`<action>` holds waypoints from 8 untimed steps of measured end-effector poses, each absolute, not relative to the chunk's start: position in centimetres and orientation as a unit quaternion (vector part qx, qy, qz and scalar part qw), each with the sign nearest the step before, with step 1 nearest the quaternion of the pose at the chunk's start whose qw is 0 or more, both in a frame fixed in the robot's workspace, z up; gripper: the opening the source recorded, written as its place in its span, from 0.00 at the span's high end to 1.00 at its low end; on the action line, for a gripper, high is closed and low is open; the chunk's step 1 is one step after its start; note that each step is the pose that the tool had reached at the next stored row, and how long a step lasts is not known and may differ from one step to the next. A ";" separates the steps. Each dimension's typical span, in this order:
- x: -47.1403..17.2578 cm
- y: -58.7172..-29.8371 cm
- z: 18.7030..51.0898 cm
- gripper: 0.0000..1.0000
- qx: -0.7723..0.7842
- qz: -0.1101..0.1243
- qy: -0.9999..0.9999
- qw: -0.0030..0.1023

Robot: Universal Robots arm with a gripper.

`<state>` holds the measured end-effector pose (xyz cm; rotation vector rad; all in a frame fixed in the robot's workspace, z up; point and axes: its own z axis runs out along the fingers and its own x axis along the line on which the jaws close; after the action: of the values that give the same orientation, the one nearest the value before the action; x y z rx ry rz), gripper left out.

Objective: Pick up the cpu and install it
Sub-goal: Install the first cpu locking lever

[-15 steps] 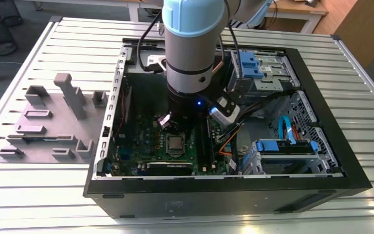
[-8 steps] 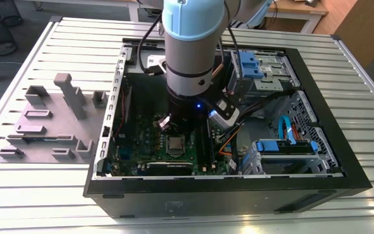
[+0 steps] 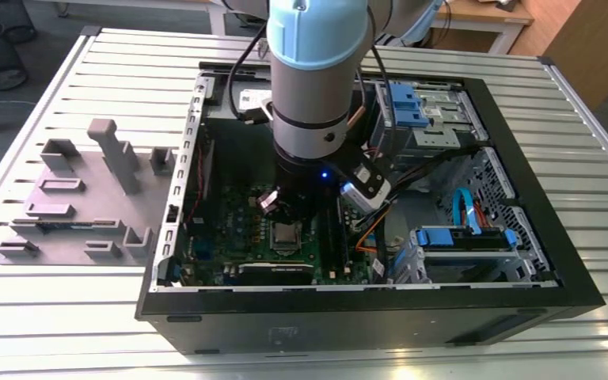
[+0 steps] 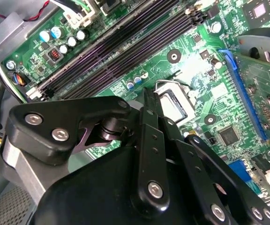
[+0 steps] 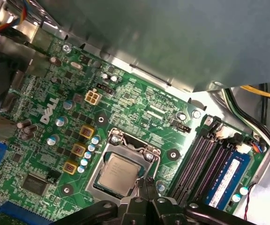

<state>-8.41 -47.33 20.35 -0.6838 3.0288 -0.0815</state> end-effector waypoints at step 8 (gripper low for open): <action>-8.3 -47.8 20.2 0.89 -0.217 -0.026 0.976 0.018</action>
<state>-8.31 -47.80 20.25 -0.6746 3.0309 -0.0816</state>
